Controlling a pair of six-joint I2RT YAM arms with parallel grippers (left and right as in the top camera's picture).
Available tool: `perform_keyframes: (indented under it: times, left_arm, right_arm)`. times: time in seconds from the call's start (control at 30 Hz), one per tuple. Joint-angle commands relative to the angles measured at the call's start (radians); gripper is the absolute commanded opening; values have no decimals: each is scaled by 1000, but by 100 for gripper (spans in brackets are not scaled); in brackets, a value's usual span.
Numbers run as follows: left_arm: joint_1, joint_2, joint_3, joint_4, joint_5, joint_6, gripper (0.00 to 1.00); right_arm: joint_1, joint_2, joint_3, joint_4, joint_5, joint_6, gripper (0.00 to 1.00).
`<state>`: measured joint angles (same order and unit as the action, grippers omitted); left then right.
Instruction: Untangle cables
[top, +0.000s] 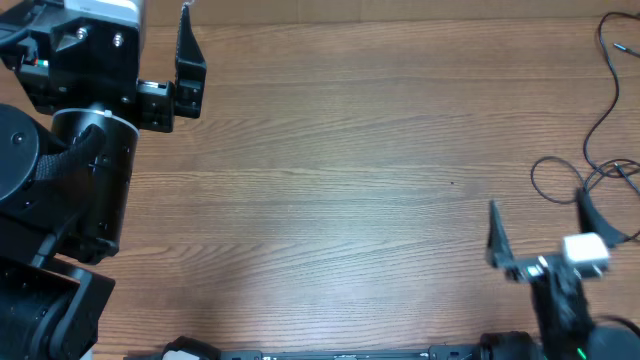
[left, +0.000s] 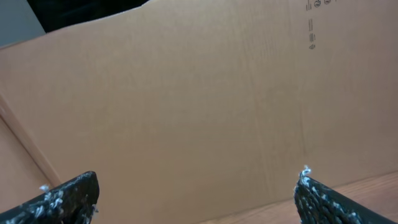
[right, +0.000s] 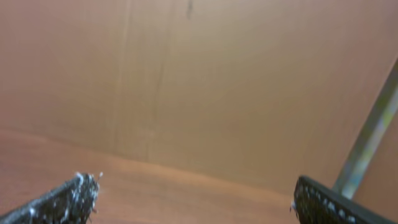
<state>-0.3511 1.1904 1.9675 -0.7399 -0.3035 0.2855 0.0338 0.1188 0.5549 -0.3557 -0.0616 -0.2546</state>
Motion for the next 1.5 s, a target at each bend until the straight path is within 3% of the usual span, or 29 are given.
perform_keyframes:
  times: [0.0,0.47,0.77,1.1,1.33,1.47]
  left_arm:
    - [4,1,4,-5,-14,34,100]
    - [4,31,4,-10,-18,52,100]
    - [4,38,4,-8,-18,51,100]
    - [4,39,4,-27,-21,52,100]
    - [4,44,4,-132,-17,49,100]
    - [4,56,4,-169,32,-30,100]
  right_arm:
    - [3,-14,-126,75,61,27,100]
    - [3,-14,-402,137,147,181,100]
    - [4,-13,-483,117,146,204,100]
    - [4,-3,-482,122,128,206,100]
    - [4,-3,-482,122,128,206,100]
    - [4,-3,-482,122,128,206,100]
